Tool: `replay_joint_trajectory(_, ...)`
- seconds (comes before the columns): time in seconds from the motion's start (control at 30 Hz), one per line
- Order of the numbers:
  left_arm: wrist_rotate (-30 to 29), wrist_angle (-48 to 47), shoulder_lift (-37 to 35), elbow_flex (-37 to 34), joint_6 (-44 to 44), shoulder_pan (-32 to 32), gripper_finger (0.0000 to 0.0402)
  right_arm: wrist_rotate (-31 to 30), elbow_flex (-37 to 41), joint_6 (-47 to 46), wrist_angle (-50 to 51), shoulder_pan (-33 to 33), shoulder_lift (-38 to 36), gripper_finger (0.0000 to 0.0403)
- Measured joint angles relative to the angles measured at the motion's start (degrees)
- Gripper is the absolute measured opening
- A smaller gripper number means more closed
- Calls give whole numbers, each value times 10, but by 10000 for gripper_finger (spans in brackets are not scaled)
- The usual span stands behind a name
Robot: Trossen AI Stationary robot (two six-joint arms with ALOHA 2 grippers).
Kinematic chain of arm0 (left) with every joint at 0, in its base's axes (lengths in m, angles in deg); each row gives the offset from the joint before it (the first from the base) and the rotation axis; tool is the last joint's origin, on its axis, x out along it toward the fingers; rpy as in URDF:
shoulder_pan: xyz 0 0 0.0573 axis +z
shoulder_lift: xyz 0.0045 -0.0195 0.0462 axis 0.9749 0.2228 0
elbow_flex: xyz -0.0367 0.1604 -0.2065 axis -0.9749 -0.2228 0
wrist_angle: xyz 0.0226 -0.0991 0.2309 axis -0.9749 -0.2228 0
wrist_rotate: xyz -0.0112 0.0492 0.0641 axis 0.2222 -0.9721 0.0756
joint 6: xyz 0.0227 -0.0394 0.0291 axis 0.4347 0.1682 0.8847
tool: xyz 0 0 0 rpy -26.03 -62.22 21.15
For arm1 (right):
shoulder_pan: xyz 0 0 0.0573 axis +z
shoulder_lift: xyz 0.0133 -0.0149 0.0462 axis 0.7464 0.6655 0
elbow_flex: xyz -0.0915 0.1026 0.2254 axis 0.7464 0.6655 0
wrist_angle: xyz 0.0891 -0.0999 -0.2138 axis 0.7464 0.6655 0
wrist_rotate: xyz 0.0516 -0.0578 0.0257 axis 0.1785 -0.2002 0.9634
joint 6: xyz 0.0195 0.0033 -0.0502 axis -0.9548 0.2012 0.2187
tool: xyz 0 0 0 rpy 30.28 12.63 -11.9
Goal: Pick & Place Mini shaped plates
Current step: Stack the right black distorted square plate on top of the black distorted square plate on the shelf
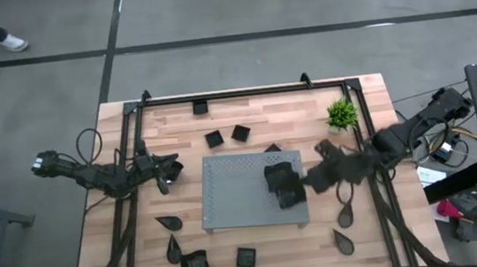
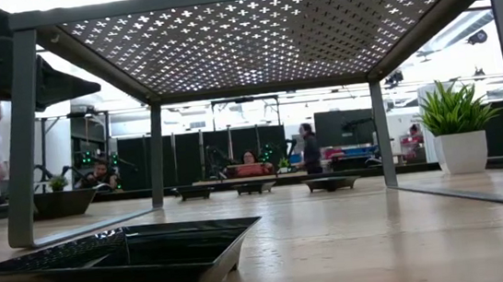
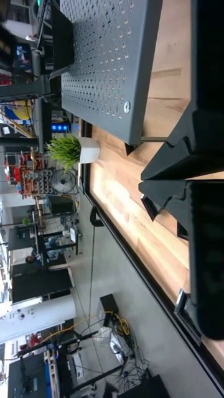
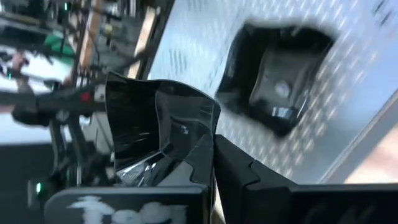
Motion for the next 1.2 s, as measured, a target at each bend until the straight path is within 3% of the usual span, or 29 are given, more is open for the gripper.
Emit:
replay_joint_trajectory(0.4,0,0,0,0,0,0,0,95,0,46,44,-125,-2,8)
replay_joint_trajectory(0.83,0,0,0,0,0,0,0,93,1,55,72,-142,-4,8)
replay_joint_trajectory(1.2,0,0,0,0,0,0,0,112,-4,54,61,-142,40,8)
